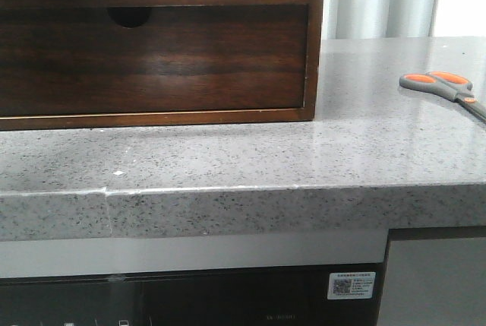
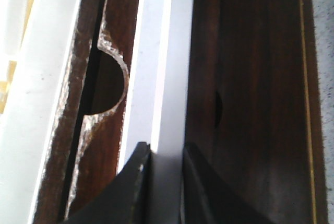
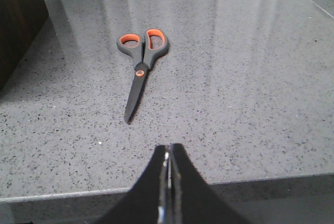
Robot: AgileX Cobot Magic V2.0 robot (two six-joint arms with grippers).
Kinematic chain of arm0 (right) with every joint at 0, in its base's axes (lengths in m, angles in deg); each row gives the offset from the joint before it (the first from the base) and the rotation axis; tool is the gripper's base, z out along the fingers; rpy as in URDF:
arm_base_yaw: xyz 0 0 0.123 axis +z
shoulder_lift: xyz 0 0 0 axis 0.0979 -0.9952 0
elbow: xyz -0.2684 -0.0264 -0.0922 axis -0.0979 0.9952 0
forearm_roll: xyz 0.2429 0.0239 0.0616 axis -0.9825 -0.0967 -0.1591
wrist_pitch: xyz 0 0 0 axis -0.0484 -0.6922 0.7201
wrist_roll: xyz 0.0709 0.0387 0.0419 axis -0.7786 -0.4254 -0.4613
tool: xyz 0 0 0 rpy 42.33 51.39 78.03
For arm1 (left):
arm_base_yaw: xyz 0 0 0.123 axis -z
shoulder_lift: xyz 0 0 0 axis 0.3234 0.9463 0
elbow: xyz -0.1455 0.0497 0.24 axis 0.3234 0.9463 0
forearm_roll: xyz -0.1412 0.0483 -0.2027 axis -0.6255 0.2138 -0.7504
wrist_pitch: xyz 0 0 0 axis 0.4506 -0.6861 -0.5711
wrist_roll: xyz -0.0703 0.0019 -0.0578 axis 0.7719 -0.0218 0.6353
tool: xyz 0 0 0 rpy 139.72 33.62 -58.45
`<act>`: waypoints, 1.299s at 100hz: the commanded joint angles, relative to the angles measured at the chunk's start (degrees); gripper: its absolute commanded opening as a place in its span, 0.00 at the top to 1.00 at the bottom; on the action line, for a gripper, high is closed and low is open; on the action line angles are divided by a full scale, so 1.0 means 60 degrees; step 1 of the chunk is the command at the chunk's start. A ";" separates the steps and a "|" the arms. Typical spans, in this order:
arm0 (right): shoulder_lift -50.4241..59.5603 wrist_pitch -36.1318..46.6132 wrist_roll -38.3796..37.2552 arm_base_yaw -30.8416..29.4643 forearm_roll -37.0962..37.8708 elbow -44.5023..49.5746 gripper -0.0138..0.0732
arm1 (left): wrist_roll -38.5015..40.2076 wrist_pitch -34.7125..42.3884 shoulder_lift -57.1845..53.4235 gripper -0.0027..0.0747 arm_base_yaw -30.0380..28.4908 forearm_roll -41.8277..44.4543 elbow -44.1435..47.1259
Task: Put scissors in drawer with both arms
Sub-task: 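Pull the drawer open toward the robot with the left gripper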
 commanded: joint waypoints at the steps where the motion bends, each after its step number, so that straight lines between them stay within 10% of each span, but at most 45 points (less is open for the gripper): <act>1: -0.0143 0.0733 0.0079 0.0022 0.0001 -0.0256 0.96 | 0.0165 0.0469 -0.0631 0.96 0.0065 -0.0284 0.0107; 66: -0.0143 0.0733 0.0079 0.0022 0.0001 -0.0256 0.96 | 0.1226 0.1206 -0.2947 0.96 0.0065 0.0409 0.1501; 95: -0.0184 0.0486 0.0079 0.0022 0.0001 -0.0329 0.96 | 0.1226 0.1348 -0.2947 0.58 0.0065 0.0391 0.1501; 130: -0.2790 -0.0733 0.0079 0.0219 -0.0115 -0.2251 0.78 | 0.2177 0.2196 -0.3345 0.57 0.0065 0.0354 0.1501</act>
